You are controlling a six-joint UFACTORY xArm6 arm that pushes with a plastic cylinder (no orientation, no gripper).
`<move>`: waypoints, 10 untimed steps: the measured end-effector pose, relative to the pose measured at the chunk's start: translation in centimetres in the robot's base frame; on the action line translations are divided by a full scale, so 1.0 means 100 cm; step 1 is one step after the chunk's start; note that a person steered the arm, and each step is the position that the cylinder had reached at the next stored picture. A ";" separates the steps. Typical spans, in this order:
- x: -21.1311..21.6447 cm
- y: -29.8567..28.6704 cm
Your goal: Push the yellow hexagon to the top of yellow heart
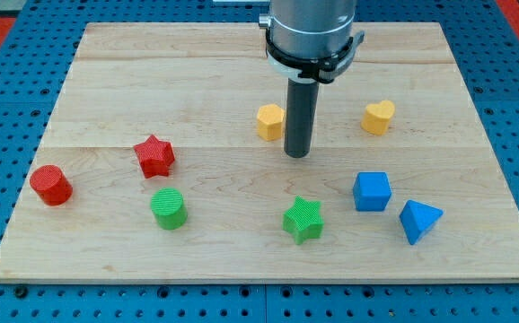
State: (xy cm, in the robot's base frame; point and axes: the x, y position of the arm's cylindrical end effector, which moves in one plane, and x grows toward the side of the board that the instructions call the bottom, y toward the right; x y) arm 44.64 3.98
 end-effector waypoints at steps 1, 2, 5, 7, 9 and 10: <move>-0.006 -0.020; -0.005 -0.067; -0.045 -0.038; -0.059 -0.037; -0.061 -0.003; -0.077 0.007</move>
State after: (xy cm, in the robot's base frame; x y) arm 36.97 4.72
